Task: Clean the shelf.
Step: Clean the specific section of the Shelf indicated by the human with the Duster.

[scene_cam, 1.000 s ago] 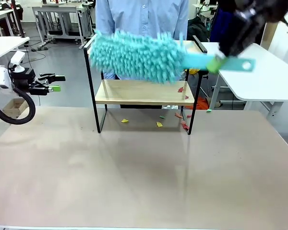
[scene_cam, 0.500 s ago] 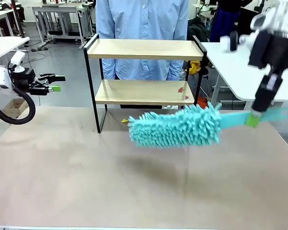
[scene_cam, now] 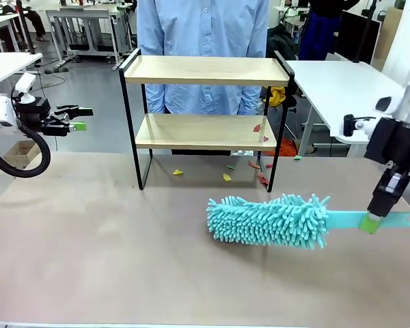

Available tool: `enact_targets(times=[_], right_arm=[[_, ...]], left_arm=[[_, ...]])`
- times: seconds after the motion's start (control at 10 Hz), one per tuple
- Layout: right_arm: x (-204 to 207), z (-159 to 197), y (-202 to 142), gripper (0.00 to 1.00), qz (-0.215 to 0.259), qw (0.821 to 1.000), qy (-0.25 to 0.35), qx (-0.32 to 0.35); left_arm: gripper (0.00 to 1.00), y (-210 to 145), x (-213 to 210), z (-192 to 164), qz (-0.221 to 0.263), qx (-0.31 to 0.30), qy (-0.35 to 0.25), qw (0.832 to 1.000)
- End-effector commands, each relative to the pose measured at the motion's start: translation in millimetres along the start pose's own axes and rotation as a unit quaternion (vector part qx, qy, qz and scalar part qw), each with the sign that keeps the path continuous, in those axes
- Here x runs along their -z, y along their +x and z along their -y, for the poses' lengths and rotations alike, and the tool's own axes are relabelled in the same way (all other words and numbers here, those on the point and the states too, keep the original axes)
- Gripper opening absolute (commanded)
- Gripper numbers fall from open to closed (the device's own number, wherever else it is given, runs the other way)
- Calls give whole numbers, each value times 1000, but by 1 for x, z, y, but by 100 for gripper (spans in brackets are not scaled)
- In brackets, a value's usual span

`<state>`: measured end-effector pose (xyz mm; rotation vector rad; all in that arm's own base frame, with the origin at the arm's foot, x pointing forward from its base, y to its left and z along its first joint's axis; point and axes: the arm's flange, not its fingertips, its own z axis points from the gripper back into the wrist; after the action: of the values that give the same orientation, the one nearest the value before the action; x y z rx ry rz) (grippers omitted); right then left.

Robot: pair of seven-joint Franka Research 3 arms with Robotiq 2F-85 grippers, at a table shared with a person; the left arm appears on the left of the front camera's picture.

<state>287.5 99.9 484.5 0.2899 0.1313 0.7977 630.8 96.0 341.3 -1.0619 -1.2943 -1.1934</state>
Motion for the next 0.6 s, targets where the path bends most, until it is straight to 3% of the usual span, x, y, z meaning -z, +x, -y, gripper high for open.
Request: enact_targets(times=[0.0, 0.5], right_arm=[[-7, 4, 1, 13, 18, 999, 17, -23], [0, 0, 0, 13, 0, 1000, 0, 0]], left_arm=[[100, 4, 1, 0, -3, 3, 0, 1000], [100, 4, 1, 0, -3, 3, 0, 1000]])
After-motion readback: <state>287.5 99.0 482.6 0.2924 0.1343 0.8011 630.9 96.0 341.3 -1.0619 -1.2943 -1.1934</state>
